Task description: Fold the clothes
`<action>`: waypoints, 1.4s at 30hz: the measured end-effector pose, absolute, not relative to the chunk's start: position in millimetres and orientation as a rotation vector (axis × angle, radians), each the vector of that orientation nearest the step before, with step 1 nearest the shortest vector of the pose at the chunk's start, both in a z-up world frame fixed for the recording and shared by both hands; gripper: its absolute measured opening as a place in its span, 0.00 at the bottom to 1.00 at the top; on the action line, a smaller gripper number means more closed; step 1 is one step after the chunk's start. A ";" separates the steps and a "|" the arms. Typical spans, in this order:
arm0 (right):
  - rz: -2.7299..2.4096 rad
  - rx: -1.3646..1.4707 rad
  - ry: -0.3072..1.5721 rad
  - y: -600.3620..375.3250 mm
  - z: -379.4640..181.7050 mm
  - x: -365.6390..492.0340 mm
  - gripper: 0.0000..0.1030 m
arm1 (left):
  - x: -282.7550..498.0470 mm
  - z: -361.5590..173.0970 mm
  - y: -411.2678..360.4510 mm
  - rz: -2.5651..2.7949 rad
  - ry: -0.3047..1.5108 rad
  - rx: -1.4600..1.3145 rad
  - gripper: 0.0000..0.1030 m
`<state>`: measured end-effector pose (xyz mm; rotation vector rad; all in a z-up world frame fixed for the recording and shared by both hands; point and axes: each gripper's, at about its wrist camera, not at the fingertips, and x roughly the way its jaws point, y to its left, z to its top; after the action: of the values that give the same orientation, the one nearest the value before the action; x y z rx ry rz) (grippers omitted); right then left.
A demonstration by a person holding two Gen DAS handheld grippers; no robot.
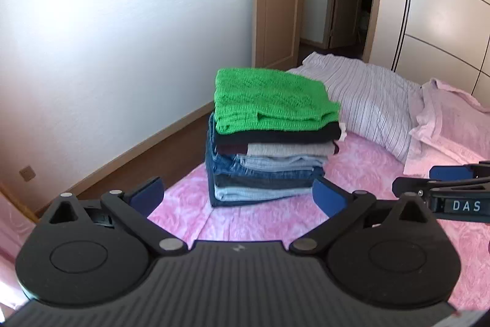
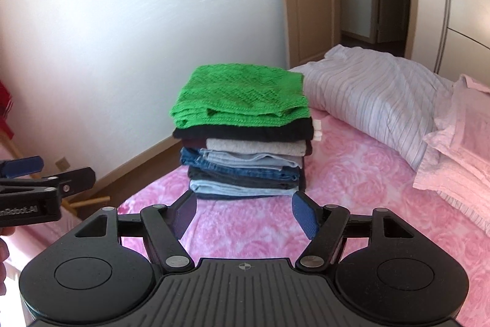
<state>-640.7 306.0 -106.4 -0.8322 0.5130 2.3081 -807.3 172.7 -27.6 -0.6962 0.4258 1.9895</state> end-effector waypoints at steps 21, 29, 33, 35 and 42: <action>2.352 -0.921 0.623 292.2 -127.8 -616.9 0.64 | -788.9 -57.3 153.4 1.939 0.443 -0.878 0.99; 2.346 -0.945 0.627 293.9 -132.6 -619.9 0.64 | -789.0 -63.6 157.0 1.925 0.470 -0.887 0.99; 2.342 -0.966 0.626 293.7 -136.9 -623.4 0.64 | -791.3 -65.8 157.7 1.923 0.475 -0.894 0.99; 2.341 -0.974 0.625 293.3 -138.7 -625.4 0.64 | -792.9 -66.6 158.6 1.920 0.476 -0.897 0.99; 2.333 -0.985 0.620 293.1 -141.5 -629.9 0.64 | -796.2 -68.5 160.5 1.912 0.482 -0.900 0.99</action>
<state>-629.9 293.1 -141.5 -0.9854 0.6204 2.3331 -796.2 160.5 -68.5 -0.8996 0.4817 1.9125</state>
